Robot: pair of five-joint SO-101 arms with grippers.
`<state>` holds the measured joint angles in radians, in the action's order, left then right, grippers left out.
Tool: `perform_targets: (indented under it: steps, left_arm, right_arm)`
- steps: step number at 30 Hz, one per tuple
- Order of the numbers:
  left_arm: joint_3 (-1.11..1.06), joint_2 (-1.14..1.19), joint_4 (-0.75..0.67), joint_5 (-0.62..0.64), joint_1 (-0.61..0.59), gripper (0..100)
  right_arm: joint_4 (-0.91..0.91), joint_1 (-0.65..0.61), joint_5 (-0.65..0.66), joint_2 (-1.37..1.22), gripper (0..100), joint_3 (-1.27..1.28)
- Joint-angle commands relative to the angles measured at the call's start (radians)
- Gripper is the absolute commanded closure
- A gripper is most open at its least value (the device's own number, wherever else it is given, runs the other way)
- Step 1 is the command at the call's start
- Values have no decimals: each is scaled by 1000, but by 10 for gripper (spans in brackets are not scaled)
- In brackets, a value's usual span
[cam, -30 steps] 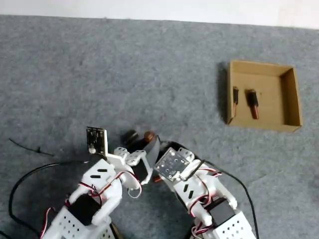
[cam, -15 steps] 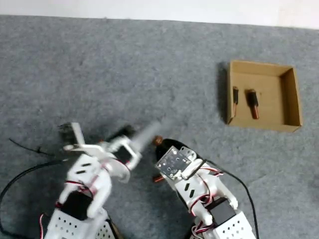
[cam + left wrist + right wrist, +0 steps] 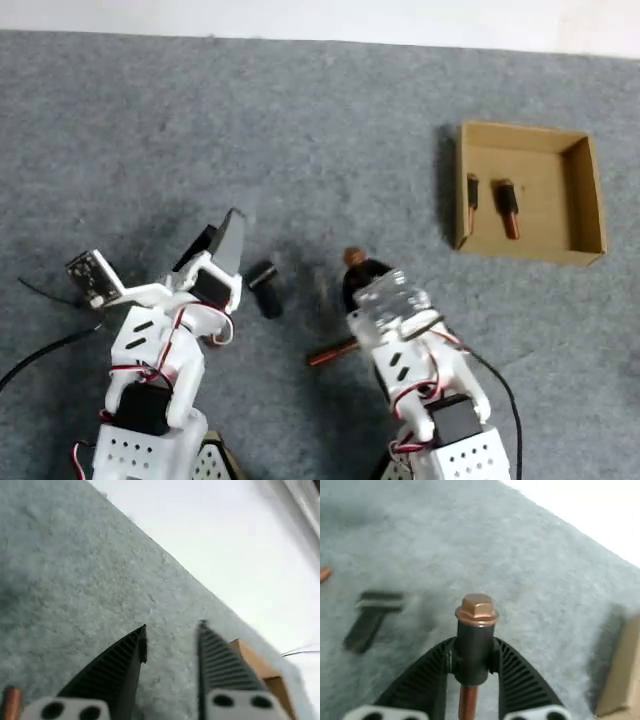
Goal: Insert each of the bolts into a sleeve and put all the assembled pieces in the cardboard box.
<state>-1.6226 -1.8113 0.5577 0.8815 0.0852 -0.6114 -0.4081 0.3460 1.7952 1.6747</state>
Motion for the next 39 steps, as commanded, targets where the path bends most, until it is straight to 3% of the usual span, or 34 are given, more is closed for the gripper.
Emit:
perform_targets:
  steps: [1,4,11,17,21,27,33,39]
  left_arm:
    - [7,-13,-25,-127,-15,953]
    - [7,-13,-20,-207,-15,992]
    - [7,-12,43,-273,-12,995]
    - [-10,-13,35,-275,-15,995]
    - [-13,-13,35,-276,-15,995]
    - [-16,-12,35,-279,-15,995]
    - [-48,-12,-12,-279,-10,994]
    - [-62,-12,-29,-279,-8,994]
  right_arm:
    - [71,108,-112,8,991,113]
    - [74,206,-209,8,990,113]
    - [128,394,-252,-4,989,13]
    - [177,427,-249,-113,989,-108]
    - [292,481,-249,-443,989,-271]
    - [320,610,-265,-1124,989,-753]
    - [124,711,-465,-1681,988,-1211]
    - [-25,720,-552,-1974,988,-1526]
